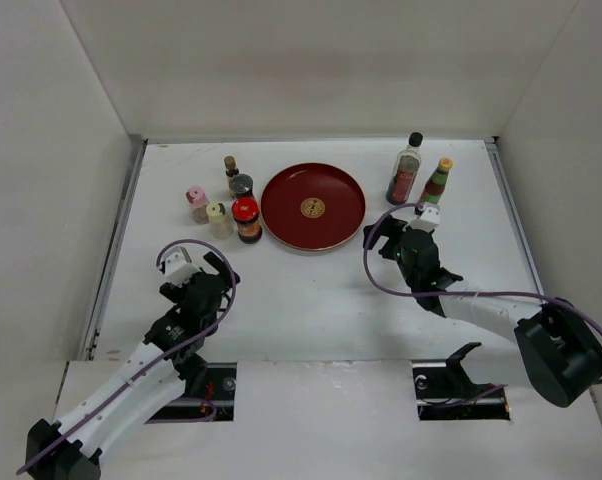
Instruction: Organize the condiment bottles
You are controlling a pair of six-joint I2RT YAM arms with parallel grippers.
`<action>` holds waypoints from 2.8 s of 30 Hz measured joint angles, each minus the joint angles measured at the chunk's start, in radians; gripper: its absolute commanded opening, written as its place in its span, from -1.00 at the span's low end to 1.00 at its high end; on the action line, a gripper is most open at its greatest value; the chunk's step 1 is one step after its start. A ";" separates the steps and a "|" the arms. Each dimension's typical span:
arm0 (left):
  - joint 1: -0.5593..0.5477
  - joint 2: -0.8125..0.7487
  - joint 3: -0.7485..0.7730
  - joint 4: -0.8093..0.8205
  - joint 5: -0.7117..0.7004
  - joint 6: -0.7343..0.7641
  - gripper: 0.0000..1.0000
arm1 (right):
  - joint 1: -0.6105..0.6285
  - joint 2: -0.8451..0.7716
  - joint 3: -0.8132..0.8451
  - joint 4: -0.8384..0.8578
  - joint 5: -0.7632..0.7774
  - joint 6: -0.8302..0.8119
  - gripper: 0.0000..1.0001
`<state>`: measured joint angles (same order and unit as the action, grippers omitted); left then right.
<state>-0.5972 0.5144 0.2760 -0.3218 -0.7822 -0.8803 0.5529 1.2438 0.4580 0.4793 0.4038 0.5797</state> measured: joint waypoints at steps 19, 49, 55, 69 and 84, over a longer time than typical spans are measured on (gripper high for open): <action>-0.005 -0.072 0.002 0.001 -0.025 0.009 1.00 | 0.000 -0.023 0.000 0.000 0.001 0.000 1.00; 0.065 0.629 0.453 0.352 0.214 0.454 0.89 | 0.011 0.005 -0.002 0.085 -0.087 -0.004 0.81; 0.083 0.762 0.499 0.404 0.244 0.480 0.86 | 0.012 0.025 -0.002 0.090 -0.090 -0.004 0.87; 0.126 0.962 0.533 0.515 0.236 0.519 0.57 | 0.012 0.026 -0.002 0.112 -0.103 -0.004 0.90; 0.132 1.029 0.572 0.540 0.229 0.533 0.57 | 0.011 0.026 -0.002 0.112 -0.114 -0.003 0.93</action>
<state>-0.4656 1.5436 0.8482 0.2184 -0.5529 -0.3470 0.5640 1.2701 0.4561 0.5915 0.2901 0.5762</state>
